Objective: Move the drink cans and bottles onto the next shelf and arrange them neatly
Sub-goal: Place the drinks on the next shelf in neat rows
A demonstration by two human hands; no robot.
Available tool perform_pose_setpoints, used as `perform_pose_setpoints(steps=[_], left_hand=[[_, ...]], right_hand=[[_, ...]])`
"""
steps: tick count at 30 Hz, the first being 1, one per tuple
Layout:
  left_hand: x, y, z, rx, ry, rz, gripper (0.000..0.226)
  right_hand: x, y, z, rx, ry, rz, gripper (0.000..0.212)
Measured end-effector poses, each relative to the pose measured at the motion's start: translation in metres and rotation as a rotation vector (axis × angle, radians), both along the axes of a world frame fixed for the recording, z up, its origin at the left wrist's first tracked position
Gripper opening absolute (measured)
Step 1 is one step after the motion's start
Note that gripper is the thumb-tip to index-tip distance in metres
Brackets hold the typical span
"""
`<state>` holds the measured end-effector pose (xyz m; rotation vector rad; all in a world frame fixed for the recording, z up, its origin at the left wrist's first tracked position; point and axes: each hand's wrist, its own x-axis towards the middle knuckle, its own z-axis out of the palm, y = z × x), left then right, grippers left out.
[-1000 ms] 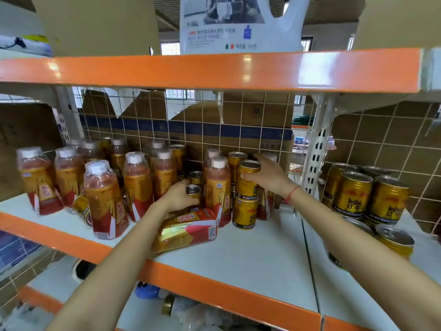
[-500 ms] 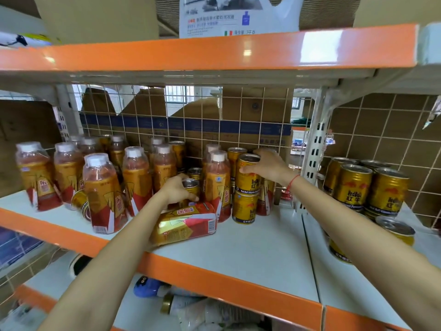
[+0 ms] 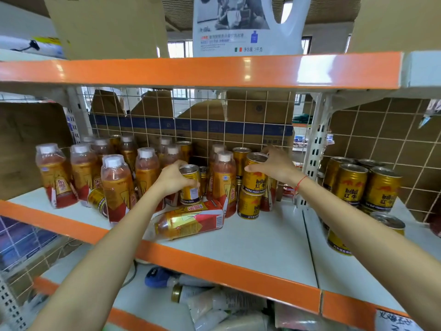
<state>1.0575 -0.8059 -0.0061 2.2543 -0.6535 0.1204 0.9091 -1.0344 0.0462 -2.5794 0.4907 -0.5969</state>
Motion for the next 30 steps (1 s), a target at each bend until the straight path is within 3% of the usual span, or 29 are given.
perform_pose_setpoints(steps=[6, 14, 19, 26, 30], left_hand=[[-0.009, 0.012, 0.019, 0.001, 0.055, -0.101, 0.076], [-0.047, -0.004, 0.036, 0.076, 0.116, -0.384, 0.062], [-0.084, -0.031, 0.041, 0.168, 0.148, -0.577, 0.063], [-0.147, -0.085, 0.041, 0.208, 0.067, -0.667, 0.068], [-0.175, -0.115, 0.042, 0.237, 0.003, -0.679, 0.072]], right_hand=[[-0.011, 0.009, 0.002, 0.035, -0.005, -0.016, 0.077], [-0.047, 0.003, 0.004, 0.082, 0.012, -0.057, 0.075], [-0.079, -0.017, 0.011, 0.085, 0.029, -0.091, 0.085], [-0.156, -0.053, 0.021, 0.102, -0.032, -0.096, 0.058], [-0.192, -0.084, 0.021, 0.093, -0.032, -0.127, 0.069]])
